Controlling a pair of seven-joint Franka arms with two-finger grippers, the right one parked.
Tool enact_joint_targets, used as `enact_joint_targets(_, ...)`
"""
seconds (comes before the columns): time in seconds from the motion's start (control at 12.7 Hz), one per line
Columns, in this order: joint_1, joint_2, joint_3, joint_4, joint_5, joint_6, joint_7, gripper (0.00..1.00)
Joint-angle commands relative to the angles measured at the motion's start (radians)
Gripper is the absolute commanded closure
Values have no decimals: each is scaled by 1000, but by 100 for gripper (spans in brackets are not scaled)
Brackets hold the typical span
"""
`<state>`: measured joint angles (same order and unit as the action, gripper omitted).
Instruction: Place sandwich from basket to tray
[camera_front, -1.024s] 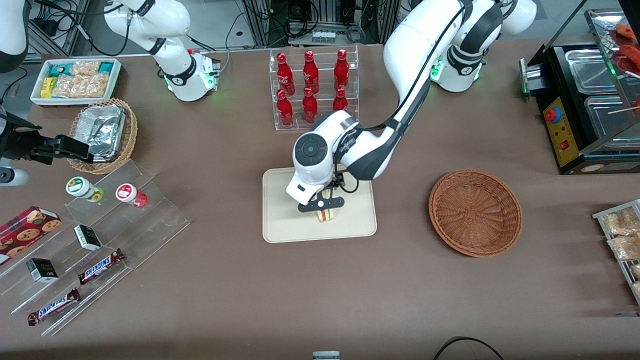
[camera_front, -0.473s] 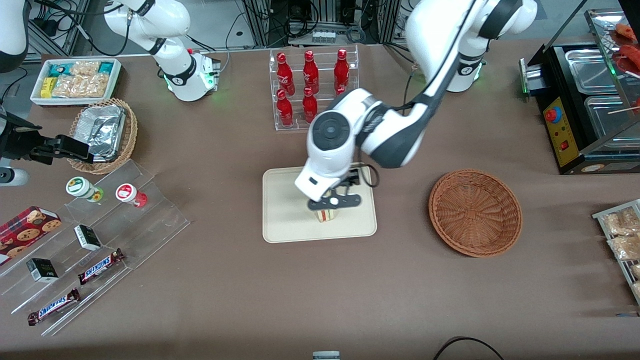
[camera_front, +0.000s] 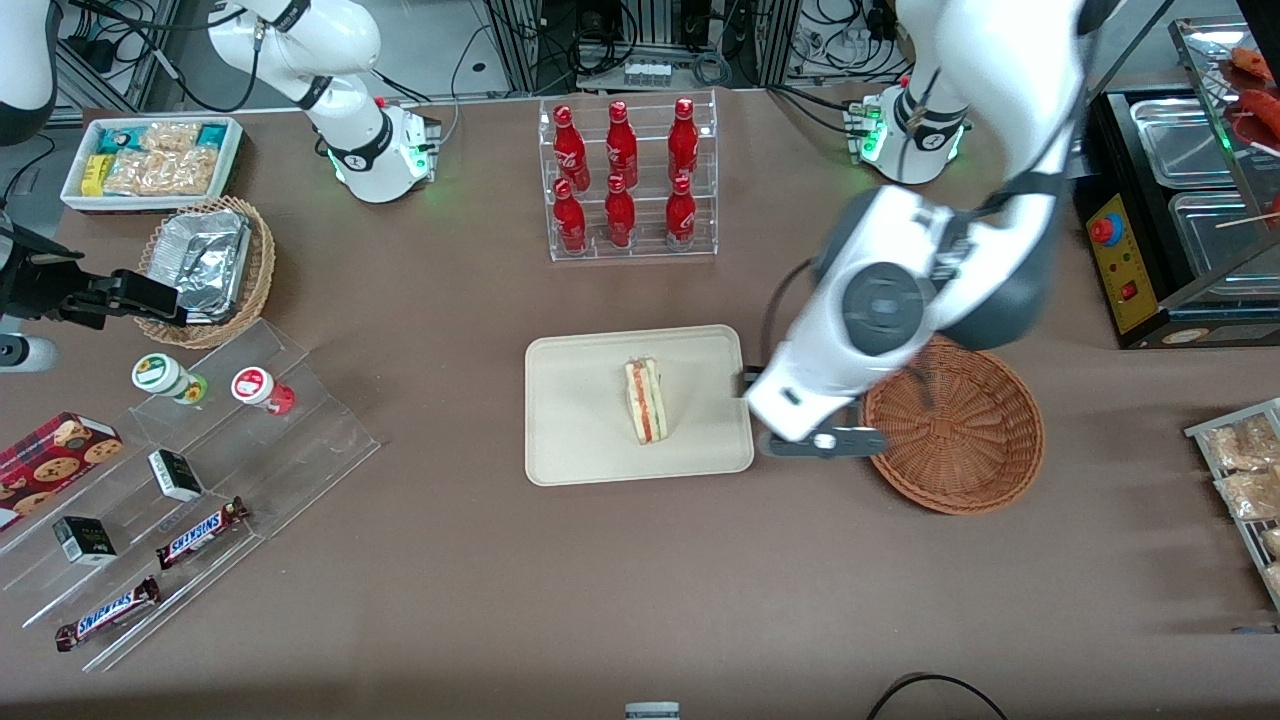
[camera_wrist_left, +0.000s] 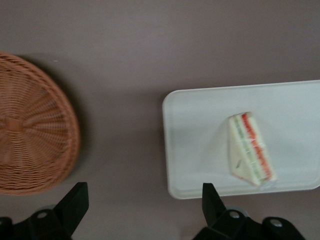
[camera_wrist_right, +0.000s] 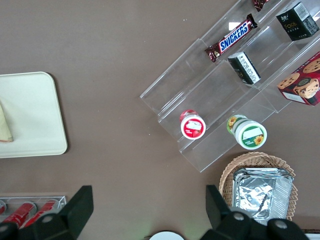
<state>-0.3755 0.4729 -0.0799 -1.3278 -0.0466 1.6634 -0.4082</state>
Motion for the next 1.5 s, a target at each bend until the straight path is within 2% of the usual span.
enact_joint_targets(0.0,129,-111,-9,-93,-18,-77,173,0)
enact_joint_targets(0.39,300,-184,-6,-111,7,-154,357,0)
enact_joint_targets(0.63,395,-270,-6,-192,25,-151,471,0)
enact_joint_targets(0.87,403,-332,-4,-228,56,-177,460,0)
enact_joint_targets(1.02,400,-396,-8,-295,56,-166,457,0)
enact_joint_targets(1.42,400,-483,-8,-333,48,-177,443,0)
